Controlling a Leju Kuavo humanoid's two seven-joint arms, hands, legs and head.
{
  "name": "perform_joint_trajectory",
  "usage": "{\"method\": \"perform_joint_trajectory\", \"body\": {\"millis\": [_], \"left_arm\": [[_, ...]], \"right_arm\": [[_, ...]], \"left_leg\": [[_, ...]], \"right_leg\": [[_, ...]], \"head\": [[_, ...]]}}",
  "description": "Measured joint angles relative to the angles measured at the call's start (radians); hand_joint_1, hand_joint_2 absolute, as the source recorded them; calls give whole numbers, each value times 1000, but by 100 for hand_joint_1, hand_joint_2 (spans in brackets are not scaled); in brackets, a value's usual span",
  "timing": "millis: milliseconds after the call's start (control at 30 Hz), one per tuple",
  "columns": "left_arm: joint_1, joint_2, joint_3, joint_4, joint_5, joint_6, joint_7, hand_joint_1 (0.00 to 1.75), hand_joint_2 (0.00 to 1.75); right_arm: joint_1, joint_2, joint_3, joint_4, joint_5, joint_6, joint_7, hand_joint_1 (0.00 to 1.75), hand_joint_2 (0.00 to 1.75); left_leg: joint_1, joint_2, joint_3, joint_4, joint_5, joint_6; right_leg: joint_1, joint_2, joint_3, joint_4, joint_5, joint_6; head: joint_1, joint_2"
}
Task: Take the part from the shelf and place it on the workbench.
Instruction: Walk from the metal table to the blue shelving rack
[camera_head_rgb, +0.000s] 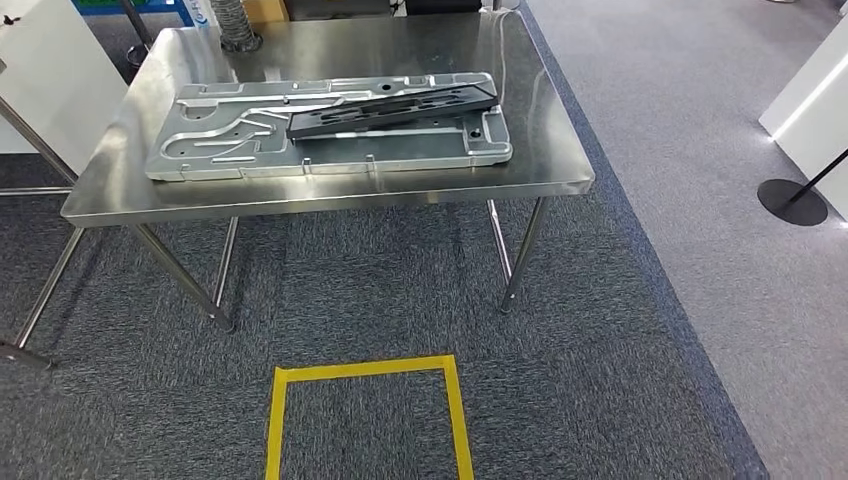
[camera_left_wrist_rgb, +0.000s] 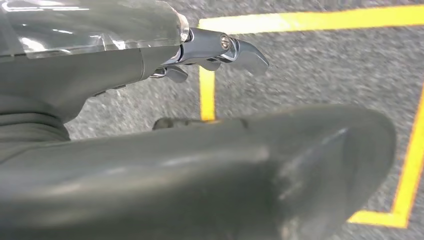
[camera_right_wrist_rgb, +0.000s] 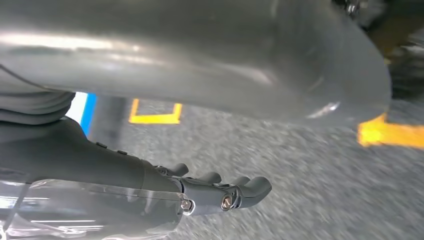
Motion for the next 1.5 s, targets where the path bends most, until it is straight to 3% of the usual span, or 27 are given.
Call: {"method": "perform_joint_trajectory", "body": {"millis": [33, 67, 133, 167, 233, 267, 300, 367, 400, 433, 500, 567, 633, 700, 767, 833, 900, 933, 1000, 1067, 1133, 1167, 1233, 1300, 1367, 1433, 1500], "left_arm": [[0, 6, -4, 0, -5, 1, -2, 0, 0], [-1, 12, -7, 0, -9, 1, -4, 0, 0], [-4, 24, -14, 0, -18, 2, -9, 0, 0], [-5, 30, -17, 0, -21, 2, -10, 0, 0], [-4, 37, -19, 0, -25, 2, -12, 0, 0], [-5, 40, -20, 0, -25, 2, -12, 0, 0], [-5, 42, -22, 0, -25, 2, -12, 0, 0], [-5, 45, -24, 0, -25, 2, -13, 0, 0], [-5, 46, -24, 0, -25, 2, -13, 0, 0], [-5, 46, -25, 0, -25, 3, -13, 0, 0], [-5, 48, -25, 0, -26, 3, -15, 0, 0], [-5, 48, -26, 0, -28, 3, -19, 0, 0], [-6, 47, -28, 0, -32, 3, -24, 0, 0], [-9, 46, -31, 0, -35, 1, -32, 0, 0], [-10, 47, -34, 0, -36, -3, -41, 0, 0], [-10, 48, -36, 0, -38, -6, -47, 0, 0], [-10, 48, -37, 0, -39, -8, -49, 0, 0], [-10, 48, -37, 0, -39, -8, -49, 0, 0], [-11, 49, -37, 0, -39, -8, -46, 0, 0], [-13, 49, -37, 0, -41, -4, -38, 0, 0], [-16, 49, -37, -1, -44, 3, -28, 0, 0], [-17, 49, -37, -1, -45, 6, -24, 0, 0], [-15, 49, -37, -1, -45, 14, -16, 0, 0], [-13, 49, -37, -1, -45, 22, -7, 0, 0], [-13, 49, -37, -1, -47, 26, 2, 0, 0], [-13, 49, -37, -1, -50, 27, 11, 0, 0], [-15, 49, -37, -1, -52, 27, 18, 0, 0]], "right_arm": [[0, 4, 2, 1, -1, 0, 6, 0, 0], [0, 9, 3, 2, -2, 0, 10, 0, 0], [-1, 18, 4, 2, -4, 0, 10, 0, 0], [-2, 22, 4, 3, -5, -1, 8, 0, 0], [-1, 26, 5, 4, -5, -2, 5, 0, 0], [-1, 27, 6, 4, -5, -3, 5, 0, 0], [-1, 28, 6, 5, -5, -3, 5, 0, 0], [-1, 30, 7, 5, -5, -3, 5, 0, 0], [-1, 31, 7, 6, -6, -3, 5, 0, 0], [-1, 31, 7, 6, -6, -3, 4, 0, 0], [-1, 31, 8, 6, -6, -3, -5, 0, 0], [-3, 31, 9, 6, -8, -3, -22, 0, 0], [-8, 30, 10, 5, -10, -5, -38, 0, 0], [-11, 31, 11, 5, -13, -7, -45, 0, 0], [-12, 32, 13, 6, -13, -5, -47, 0, 0], [-12, 34, 15, 6, -13, -3, -46, 0, 0], [-11, 34, 17, 6, -13, -1, -46, 0, 0], [-11, 34, 19, 6, -13, -3, -48, 0, 0], [-10, 34, 22, 6, -12, -13, -60, 0, 0], [-11, 34, 27, 6, -10, -26, -77, 0, 0], [-12, 34, 32, 6, -9, -33, -86, 0, 0], [-12, 34, 34, 6, -9, -35, -89, 0, 0], [-11, 34, 35, 6, -17, -28, -99, 0, 0], [-10, 34, 32, 6, -42, -14, -119, 0, 0], [-9, 34, 24, 6, -72, -1, -140, 0, 0], [-8, 34, 13, 7, -97, 6, -151, 0, 0], [-6, 33, 2, 7, -118, 7, -143, 0, 0]], "left_leg": [[1, 0, 49, -55, 25, 1], [1, -1, 108, -133, 28, 3], [-2, -3, 191, -262, 0, 15], [-4, -4, 205, -291, -14, 22], [-4, -1, 194, -296, -5, 39], [-3, 2, 185, -296, 6, 48], [-2, 4, 173, -297, 18, 56], [-3, 6, 143, -296, 42, 65], [-4, 6, 127, -294, 55, 65], [-6, 6, 110, -292, 67, 65], [-9, 6, 76, -285, 89, 63], [-11, 6, 48, -279, 108, 59], [-13, 6, 33, -276, 126, 51], [-11, 8, 27, -280, 147, 40], [-7, 6, 18, -275, 143, 28], [-5, 2, -5, -212, 68, 19], [0, 1, -35, -86, -30, 9], [3, 1, -42, -29, -51, 5], [7, 1, -16, 2, -22, -3], [12, 1, 73, -94, 23, -7], [12, 0, 167, -233, 5, -3], [11, -1, 189, -274, -12, 3], [9, 0, 186, -291, -14, 19], [9, 3, 176, -293, 1, 36], [11, 6, 161, -294, 16, 46], [9, 7, 145, -292, 28, 49], [8, 6, 132, -291, 38, 47]], "right_leg": [[0, 0, -18, 11, 7, 3], [1, 1, -34, 23, 13, 7], [3, 1, -54, 43, 23, 16], [4, 0, -59, 47, 30, 22], [2, 1, -65, 50, 37, 34], [0, 3, -71, 61, 20, 41], [-2, 4, -82, 90, -17, 47], [-5, 6, -113, 200, -123, 57], [-7, 6, -126, 266, -159, 60], [-8, 6, -131, 315, -171, 62], [-9, 6, -94, 321, -130, 59], [-4, 7, 9, 195, -86, 44], [5, 7, 114, 41, -96, 28], [12, 6, 148, -25, -105, 16], [10, 2, 133, -34, -81, 4], [6, -3, 108, -39, -53, -9], [8, -3, 72, -33, -30, -13], [8, -3, 52, -27, -18, -12], [5, -3, 8, -8, 1, -7], [1, -2, -38, 17, 16, 2], [1, -2, -71, 42, 26, 15], [2, -2, -79, 48, 32, 21], [1, -2, -85, 50, 47, 34], [-3, 0, -97, 74, 26, 46], [-8, 4, -134, 174, -49, 57], [-10, 5, -175, 302, -119, 63], [-10, 6, -161, 325, -125, 64]], "head": [[0, 0], [0, 0], [0, 0], [0, 0], [0, 0], [0, 0], [0, 0], [0, 0], [0, 0], [0, 0], [0, 0], [0, 0], [0, 0], [0, 0], [0, 0], [0, 0], [0, 0], [0, 0], [0, 0], [0, 0], [0, 0], [0, 0], [0, 0], [0, 0], [0, 0], [0, 0], [0, 0]]}}
